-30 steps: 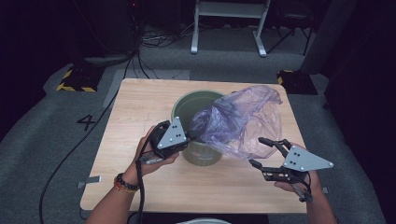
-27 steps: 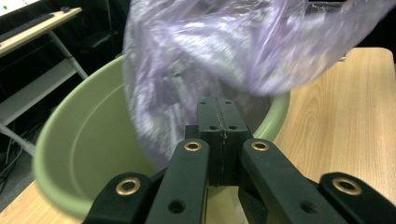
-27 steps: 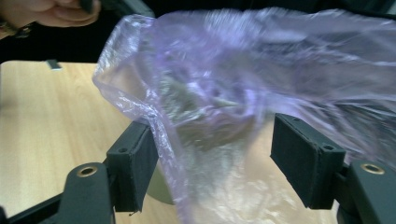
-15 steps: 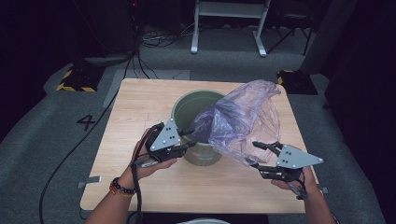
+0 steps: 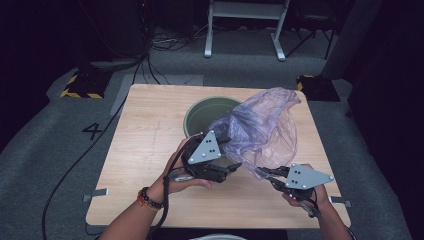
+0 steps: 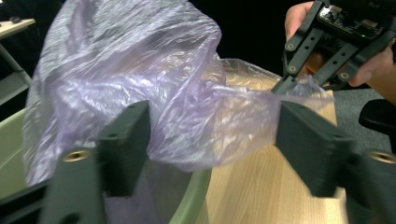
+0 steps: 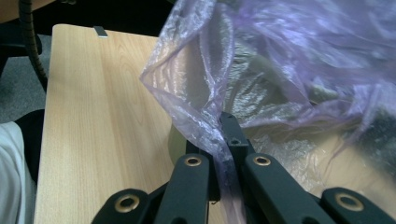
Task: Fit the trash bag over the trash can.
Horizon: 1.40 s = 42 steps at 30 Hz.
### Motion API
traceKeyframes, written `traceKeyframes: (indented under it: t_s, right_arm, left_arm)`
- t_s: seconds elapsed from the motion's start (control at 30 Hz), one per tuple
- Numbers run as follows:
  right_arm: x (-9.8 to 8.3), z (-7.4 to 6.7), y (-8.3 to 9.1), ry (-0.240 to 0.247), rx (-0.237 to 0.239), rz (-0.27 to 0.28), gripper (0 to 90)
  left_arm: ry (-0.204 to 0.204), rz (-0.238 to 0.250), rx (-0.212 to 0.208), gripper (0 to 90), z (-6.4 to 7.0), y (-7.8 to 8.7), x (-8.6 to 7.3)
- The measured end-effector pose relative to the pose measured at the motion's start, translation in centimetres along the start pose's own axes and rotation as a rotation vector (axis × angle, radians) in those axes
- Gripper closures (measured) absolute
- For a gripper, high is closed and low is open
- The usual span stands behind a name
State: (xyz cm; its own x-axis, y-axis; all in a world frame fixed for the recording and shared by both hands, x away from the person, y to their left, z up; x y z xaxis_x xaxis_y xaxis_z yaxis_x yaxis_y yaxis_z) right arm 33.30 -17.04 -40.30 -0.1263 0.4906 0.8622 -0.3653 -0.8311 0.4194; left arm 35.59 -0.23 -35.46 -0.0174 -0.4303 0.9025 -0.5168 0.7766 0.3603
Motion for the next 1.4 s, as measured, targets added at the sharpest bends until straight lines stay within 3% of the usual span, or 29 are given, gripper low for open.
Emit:
traceKeyframes:
  t_s: [0.03, 0.2, 0.3, 0.4, 0.5, 0.63, 0.87, 1.0, 1.1, 1.2, 1.27, 1.4]
  right_arm:
    - [0.0, -0.1, -0.1, 0.003, 0.003, -0.001, 90.0]
    - [0.1, -0.4, -0.3, 0.012, 0.003, -0.006, 89.5]
    - [0.1, -0.4, -0.4, 0.015, -0.001, -0.005, 81.7]
    - [0.1, -0.3, -0.3, 0.013, -0.016, -0.005, 60.5]
    - [0.1, -0.1, 0.0, -0.004, -0.012, 0.002, 48.2]
    - [0.1, 0.6, 1.2, -0.02, -0.057, 0.006, 37.6]
    - [-0.2, 2.5, 3.3, -0.078, -0.168, 0.013, 34.0]
    - [0.1, 3.3, 4.4, -0.087, -0.215, 0.036, 33.8]
    - [0.2, 4.2, 5.6, -0.081, -0.303, 0.046, 33.7]
    - [0.1, 5.4, 7.2, -0.107, -0.39, 0.078, 33.8]
    - [-0.4, 6.3, 8.0, -0.109, -0.471, 0.067, 33.3]
    - [-1.3, 7.9, 8.9, -0.127, -0.557, 0.043, 32.0]
  left_arm:
    - [-0.003, -0.008, 0.011, 38.8, 0.0, -0.3, 0.0]
    - [-0.031, -0.023, 0.003, 75.0, -0.1, -0.8, -0.3]
    - [-0.062, -0.029, 0.011, 88.4, -0.1, -0.5, -0.4]
    - [-0.074, -0.034, 0.025, 89.6, -0.4, 0.1, -0.8]
    - [-0.056, -0.025, 0.047, 89.6, -0.9, 1.0, -1.3]
    - [-0.039, -0.018, 0.072, 89.7, -1.7, 2.3, -2.1]
    - [-0.027, -0.017, 0.106, 89.7, -2.5, 3.9, -3.4]
    - [-0.014, -0.016, 0.12, 89.7, -2.8, 4.5, -4.0]
    - [-0.003, -0.012, 0.134, 89.7, -3.1, 5.0, -4.4]
    - [0.004, -0.014, 0.147, 89.7, -3.4, 5.4, -4.8]
    - [0.014, -0.014, 0.148, 89.7, -3.5, 5.6, -5.1]
    - [0.021, -0.018, 0.159, 89.7, -3.7, 5.8, -5.6]
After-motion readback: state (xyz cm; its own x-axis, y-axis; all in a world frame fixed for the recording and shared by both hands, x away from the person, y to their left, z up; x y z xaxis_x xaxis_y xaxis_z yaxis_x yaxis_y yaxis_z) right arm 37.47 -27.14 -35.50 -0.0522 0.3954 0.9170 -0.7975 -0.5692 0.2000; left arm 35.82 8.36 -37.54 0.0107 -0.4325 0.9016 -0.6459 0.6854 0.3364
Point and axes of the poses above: each handheld gripper's, and its own axes: y roughly backward along the jaws, x roughly out of its top, z roughly to its right, the point moved 7 cm from there along -y, roughly forward along the jaws, and after that the axes turned 7 degrees about x, right-handed, at the moved point
